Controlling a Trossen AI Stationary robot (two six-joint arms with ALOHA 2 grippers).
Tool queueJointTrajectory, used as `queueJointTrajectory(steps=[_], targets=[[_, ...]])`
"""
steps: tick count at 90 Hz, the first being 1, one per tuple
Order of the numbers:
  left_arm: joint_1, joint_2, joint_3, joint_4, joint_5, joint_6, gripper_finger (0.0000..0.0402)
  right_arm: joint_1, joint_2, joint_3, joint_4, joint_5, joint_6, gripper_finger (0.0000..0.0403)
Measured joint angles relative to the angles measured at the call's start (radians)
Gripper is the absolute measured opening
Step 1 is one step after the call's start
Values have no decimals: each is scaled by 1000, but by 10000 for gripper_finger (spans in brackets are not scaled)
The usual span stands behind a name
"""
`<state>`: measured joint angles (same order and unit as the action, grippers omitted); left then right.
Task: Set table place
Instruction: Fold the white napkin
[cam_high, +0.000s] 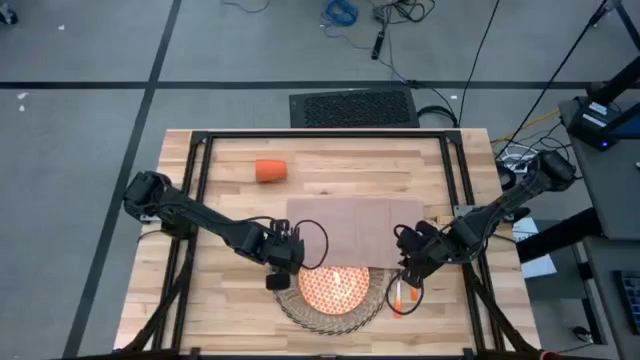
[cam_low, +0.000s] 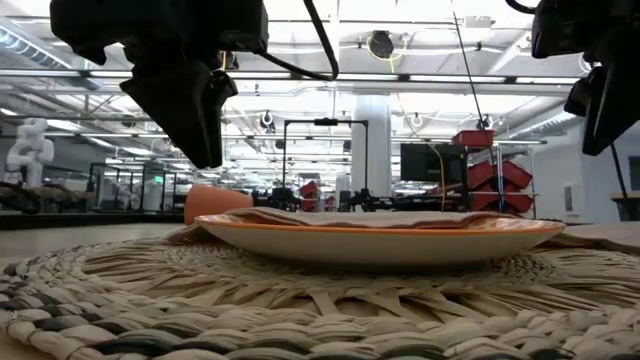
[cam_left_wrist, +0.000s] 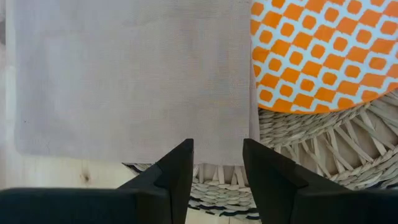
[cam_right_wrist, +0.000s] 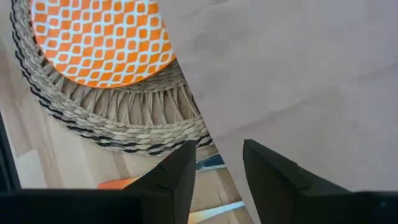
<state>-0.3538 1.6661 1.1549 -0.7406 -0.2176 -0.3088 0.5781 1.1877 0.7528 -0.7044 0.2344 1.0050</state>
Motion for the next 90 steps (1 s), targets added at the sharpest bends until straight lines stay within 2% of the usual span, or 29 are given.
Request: queueJointTrajectory(steps=[36,59,64,69,77,83,90], targets=[[0,0,0,0,0,0,126,-1,0,0,37,11,-23,123],[0,0,0,6,-1,0,126,-29,0,0,53,129,-102,123],[0,0,0,24,-43,-1,126,-48,0,0,52,168,-103,123],[9,0,0,15,-151,5,124,-76,0,0,44,199,-106,123],[54,-1,0,-86,-322,-1,123,-138,0,0,32,218,-142,123],[105,-1,0,-120,-318,2,123,-187,0,0,44,209,-184,123],[165,-1,-17,-80,-229,34,123,-240,0,0,67,202,-250,123]])
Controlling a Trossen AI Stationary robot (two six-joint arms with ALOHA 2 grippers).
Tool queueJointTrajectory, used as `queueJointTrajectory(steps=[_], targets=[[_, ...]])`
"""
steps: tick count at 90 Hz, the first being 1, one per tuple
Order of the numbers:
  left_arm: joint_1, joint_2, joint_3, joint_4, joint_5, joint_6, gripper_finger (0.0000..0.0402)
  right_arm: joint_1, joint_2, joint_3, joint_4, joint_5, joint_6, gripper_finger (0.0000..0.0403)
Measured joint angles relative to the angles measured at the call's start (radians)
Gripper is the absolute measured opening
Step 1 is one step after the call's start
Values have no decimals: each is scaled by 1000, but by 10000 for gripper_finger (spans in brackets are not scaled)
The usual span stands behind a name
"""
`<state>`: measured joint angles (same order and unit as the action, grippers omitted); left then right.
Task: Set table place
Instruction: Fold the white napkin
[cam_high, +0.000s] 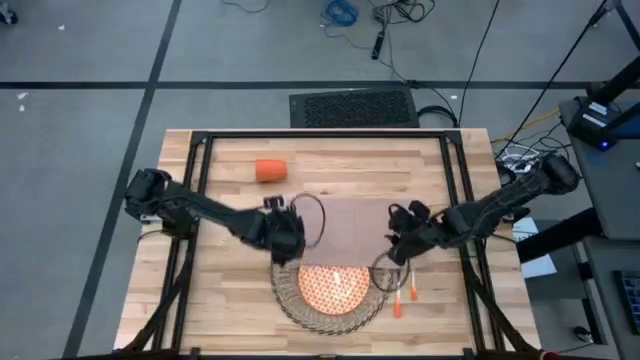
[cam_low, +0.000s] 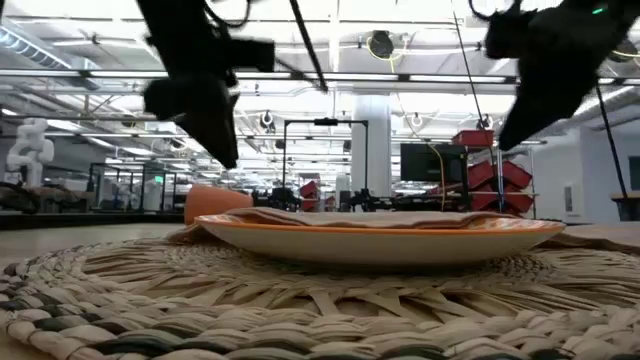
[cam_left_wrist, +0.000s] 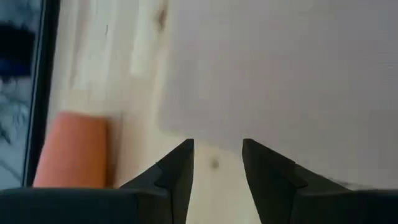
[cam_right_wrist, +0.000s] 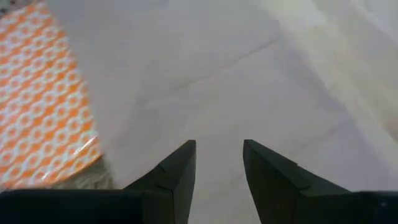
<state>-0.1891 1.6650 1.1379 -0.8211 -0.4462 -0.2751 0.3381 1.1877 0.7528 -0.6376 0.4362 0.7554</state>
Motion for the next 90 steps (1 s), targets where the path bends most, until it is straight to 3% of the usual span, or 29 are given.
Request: queueJointTrajectory(steps=[11,21,34,52,68,90], targets=[[86,-5,-73,126,141,69,123,-70,3,0,97,-62,-130,123],[165,-8,-142,234,189,97,122,-105,5,0,150,-75,-223,123],[258,-8,-162,258,234,156,122,-139,5,0,119,-76,-296,123],[381,-10,-164,349,447,239,122,-215,20,-10,42,-120,-351,123],[485,-10,-164,333,575,294,122,-296,32,-98,15,-230,-375,123],[582,-10,-165,261,774,364,122,-403,32,-161,-93,-200,-386,123]])
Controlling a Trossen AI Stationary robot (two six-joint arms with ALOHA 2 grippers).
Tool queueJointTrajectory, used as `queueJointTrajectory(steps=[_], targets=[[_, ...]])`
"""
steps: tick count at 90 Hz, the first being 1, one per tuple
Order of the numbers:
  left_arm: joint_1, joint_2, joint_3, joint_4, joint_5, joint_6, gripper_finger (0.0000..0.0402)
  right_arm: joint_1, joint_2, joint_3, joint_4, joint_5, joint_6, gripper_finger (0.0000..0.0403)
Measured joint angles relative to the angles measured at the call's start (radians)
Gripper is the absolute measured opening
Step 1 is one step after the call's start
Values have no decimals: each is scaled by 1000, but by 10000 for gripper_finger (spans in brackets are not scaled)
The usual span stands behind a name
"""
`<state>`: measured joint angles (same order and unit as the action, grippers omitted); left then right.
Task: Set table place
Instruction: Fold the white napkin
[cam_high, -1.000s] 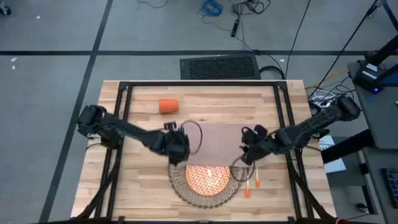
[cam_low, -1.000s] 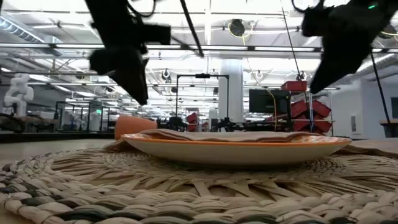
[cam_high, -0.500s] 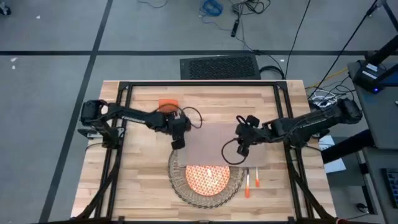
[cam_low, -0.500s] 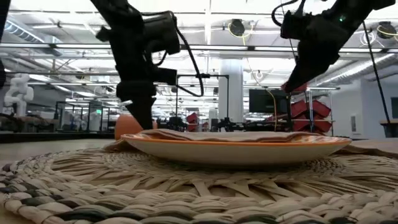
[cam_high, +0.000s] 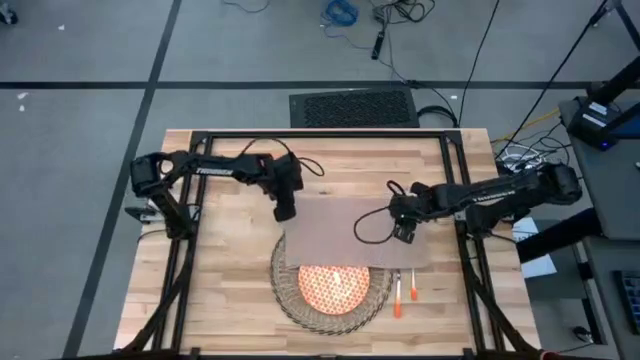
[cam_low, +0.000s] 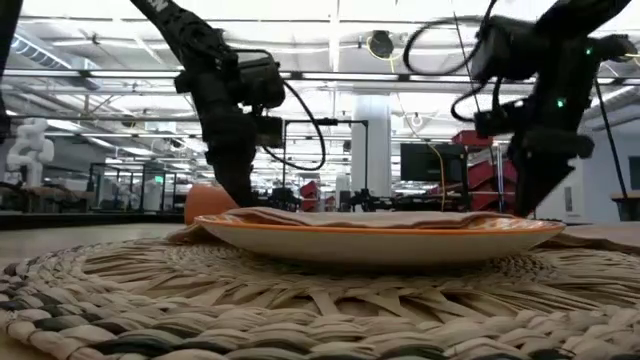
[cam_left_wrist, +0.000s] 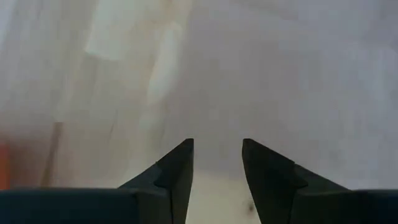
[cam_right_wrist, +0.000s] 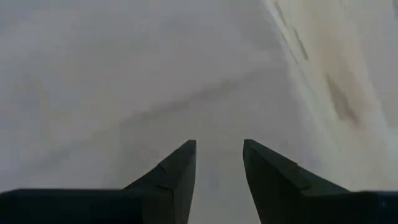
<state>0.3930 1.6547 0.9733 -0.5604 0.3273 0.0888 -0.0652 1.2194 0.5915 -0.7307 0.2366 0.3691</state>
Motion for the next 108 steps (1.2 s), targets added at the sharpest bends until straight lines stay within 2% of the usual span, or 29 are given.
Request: queueJointTrajectory(steps=[5,21,42,67,91,108], targets=[[14,4,0,-7,41,17,122,-33,-1,0,8,8,2,123],[32,43,-32,-8,73,32,122,-132,-3,1,13,24,68,123],[33,108,-61,36,118,33,122,-229,-2,1,-51,-56,91,123],[30,119,-64,129,159,30,122,-310,2,-29,-3,-89,90,123],[30,121,-65,195,197,18,122,-328,2,-125,149,-146,103,123],[29,125,-66,282,196,-19,122,-328,-1,-143,180,-122,115,123]])
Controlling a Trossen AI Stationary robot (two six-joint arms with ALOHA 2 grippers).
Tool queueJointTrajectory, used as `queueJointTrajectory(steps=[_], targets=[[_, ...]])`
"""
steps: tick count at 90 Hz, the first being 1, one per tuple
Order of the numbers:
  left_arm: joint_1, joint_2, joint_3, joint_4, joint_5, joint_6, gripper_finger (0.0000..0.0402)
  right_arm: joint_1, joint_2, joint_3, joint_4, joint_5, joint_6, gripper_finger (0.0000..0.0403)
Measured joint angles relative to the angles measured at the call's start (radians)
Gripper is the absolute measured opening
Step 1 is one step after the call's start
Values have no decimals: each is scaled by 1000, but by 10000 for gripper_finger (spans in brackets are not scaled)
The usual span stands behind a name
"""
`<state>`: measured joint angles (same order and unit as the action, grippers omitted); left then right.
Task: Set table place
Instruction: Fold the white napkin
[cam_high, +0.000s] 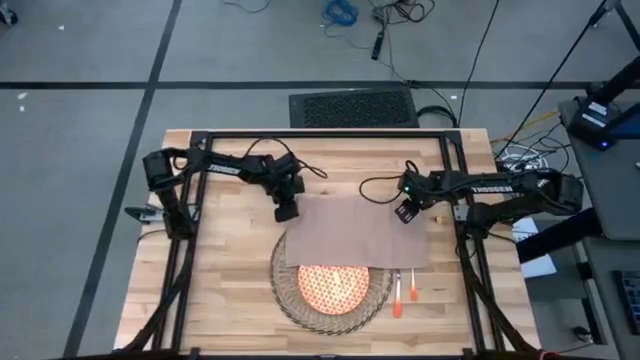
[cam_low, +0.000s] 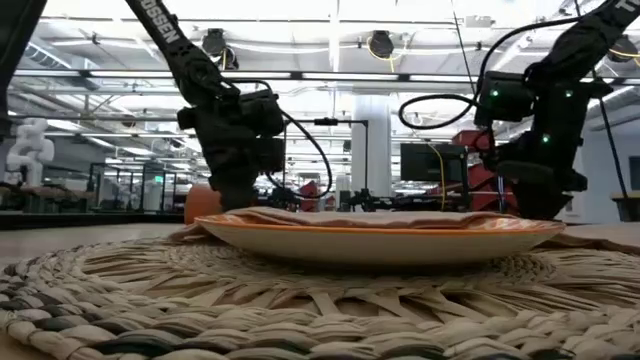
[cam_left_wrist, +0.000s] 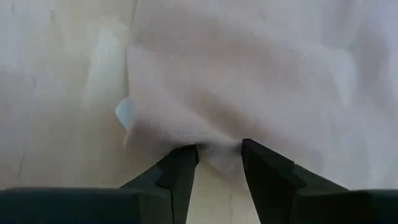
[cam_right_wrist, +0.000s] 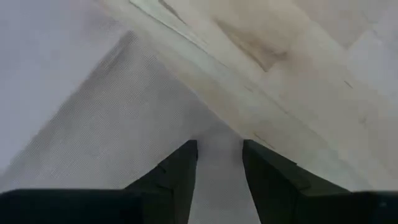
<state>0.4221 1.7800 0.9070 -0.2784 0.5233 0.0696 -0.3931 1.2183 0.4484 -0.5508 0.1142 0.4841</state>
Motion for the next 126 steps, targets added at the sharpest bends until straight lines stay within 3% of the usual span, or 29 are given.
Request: queueJointTrajectory(steps=[20,48,75,89,126], targets=[[1,0,0,53,-12,-37,122,-25,1,-1,2,37,2,123],[0,-1,1,64,-13,-36,120,-32,9,-2,29,-30,-25,113],[-15,-2,2,77,-45,-27,49,-19,53,-2,124,-115,-72,7],[-15,-2,2,76,-64,-9,5,-9,60,-5,166,-135,-93,1],[-15,-3,2,80,-109,10,0,-4,47,26,220,-124,-156,0]])
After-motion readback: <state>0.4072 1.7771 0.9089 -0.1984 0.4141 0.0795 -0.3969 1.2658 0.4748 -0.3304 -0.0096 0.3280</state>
